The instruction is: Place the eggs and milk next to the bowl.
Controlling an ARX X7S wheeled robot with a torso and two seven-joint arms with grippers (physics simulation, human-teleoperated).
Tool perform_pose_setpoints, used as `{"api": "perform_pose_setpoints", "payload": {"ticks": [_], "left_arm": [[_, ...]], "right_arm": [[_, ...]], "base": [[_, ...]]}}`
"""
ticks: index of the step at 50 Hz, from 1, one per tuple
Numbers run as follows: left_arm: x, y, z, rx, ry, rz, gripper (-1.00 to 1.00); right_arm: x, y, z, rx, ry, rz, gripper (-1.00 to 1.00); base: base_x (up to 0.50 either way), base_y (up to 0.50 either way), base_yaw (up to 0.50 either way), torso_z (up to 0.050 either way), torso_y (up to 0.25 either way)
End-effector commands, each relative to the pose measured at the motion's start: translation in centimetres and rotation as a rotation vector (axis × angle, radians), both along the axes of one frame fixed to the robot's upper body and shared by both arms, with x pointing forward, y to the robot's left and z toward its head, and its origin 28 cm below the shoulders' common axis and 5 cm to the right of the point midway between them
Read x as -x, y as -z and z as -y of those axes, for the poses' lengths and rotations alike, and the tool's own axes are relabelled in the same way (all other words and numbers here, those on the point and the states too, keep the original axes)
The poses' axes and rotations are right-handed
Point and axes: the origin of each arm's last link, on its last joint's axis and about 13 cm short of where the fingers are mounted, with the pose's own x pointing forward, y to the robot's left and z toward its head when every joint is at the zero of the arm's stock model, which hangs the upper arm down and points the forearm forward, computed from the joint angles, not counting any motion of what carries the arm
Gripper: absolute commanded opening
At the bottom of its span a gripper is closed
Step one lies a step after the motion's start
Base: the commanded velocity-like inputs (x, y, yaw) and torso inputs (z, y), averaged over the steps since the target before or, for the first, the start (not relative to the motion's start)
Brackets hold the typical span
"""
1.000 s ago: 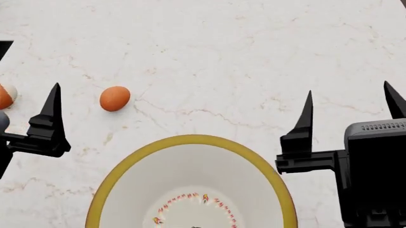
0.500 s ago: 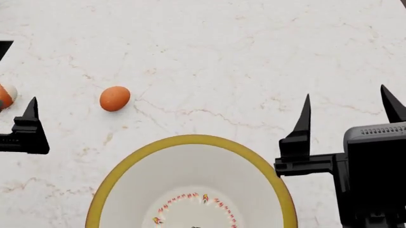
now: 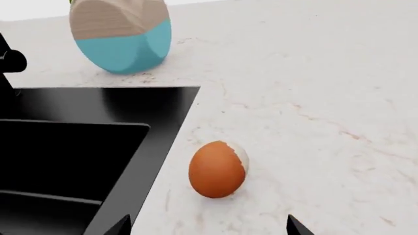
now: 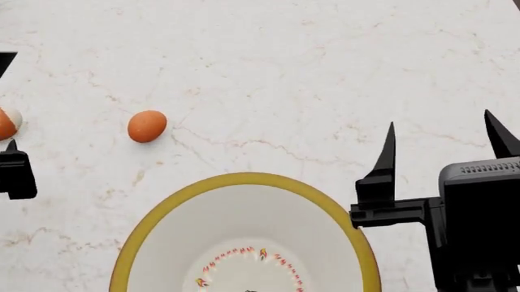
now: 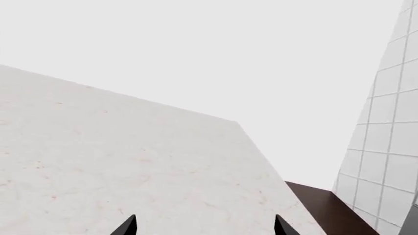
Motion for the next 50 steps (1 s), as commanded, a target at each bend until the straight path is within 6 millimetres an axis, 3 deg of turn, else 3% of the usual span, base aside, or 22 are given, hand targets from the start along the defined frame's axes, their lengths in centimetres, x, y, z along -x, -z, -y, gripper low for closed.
{"api": "perform_pose_setpoints", "payload": {"ticks": [1,28,40,50], "left_arm": [[-2.3,0.1,-1.2,0.044,-0.068,-0.011,1.0],[-7.7,1.2,-1.2,0.021,0.015,-0.066,1.0],[-9.1,1.3,-1.3,-0.007,0.015,-0.081,1.0],[-8.9,1.9,-1.3,0.008,0.005,-0.099,1.0]], "right_arm": [[-0.1,-0.3,0.1,-0.004,-0.001,0.007,1.0],[-0.1,-0.6,-0.1,0.02,0.02,-0.002,1.0],[0.0,-1.0,-0.1,0.032,0.027,-0.003,1.0],[0.2,-0.9,0.1,0.03,0.03,0.0,1.0]], "base": [[0.0,0.0,0.0,0.0,0.0],[0.0,0.0,0.0,0.0,0.0],[0.0,0.0,0.0,0.0,0.0],[0.0,0.0,0.0,0.0,-0.002]]}}
